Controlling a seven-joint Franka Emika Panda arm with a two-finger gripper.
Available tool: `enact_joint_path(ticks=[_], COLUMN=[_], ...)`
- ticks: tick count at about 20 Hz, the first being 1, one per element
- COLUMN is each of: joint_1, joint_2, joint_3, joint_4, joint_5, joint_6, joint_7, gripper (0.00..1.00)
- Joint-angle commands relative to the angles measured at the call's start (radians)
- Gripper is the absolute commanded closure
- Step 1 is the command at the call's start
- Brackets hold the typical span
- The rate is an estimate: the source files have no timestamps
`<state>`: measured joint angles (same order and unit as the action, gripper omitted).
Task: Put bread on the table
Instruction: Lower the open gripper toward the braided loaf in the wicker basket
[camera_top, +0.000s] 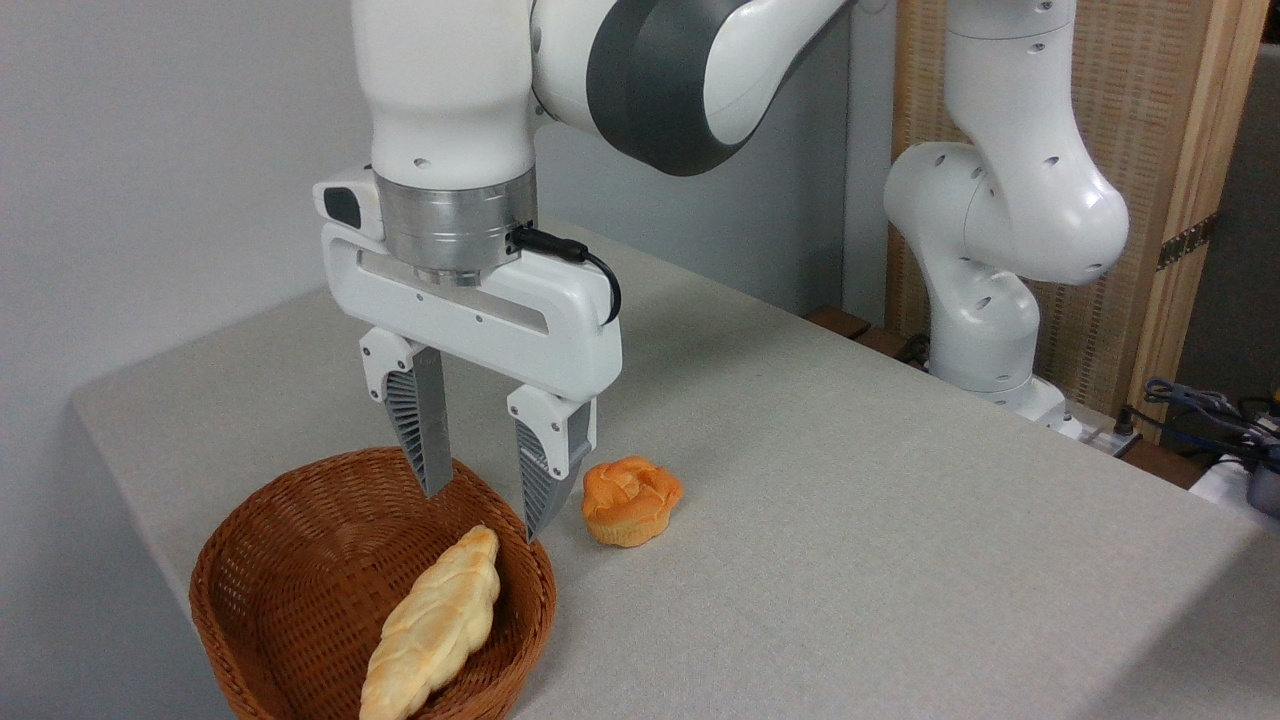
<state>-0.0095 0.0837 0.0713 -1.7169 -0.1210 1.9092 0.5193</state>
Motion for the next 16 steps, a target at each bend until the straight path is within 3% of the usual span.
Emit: enact_joint_path(ticks=[1, 3, 10, 16], joint_1=[-0.009, -0.009, -0.020, -0.021], joint_2=[0.027, 0.042, 0.113, 0.157], joint_3=[0.008, 0.008, -0.002, -0.027], joint_4=[-0.006, -0.006, -0.004, -0.004], joint_5=[-0.031, -0.060, -0.089, -0.077], joint_6=[0.037, 0.044, 0.109, 0.134], joint_7=[-0.073, -0.096, -0.104, -0.094], gripper=[0.00, 0.00, 0.00, 0.00])
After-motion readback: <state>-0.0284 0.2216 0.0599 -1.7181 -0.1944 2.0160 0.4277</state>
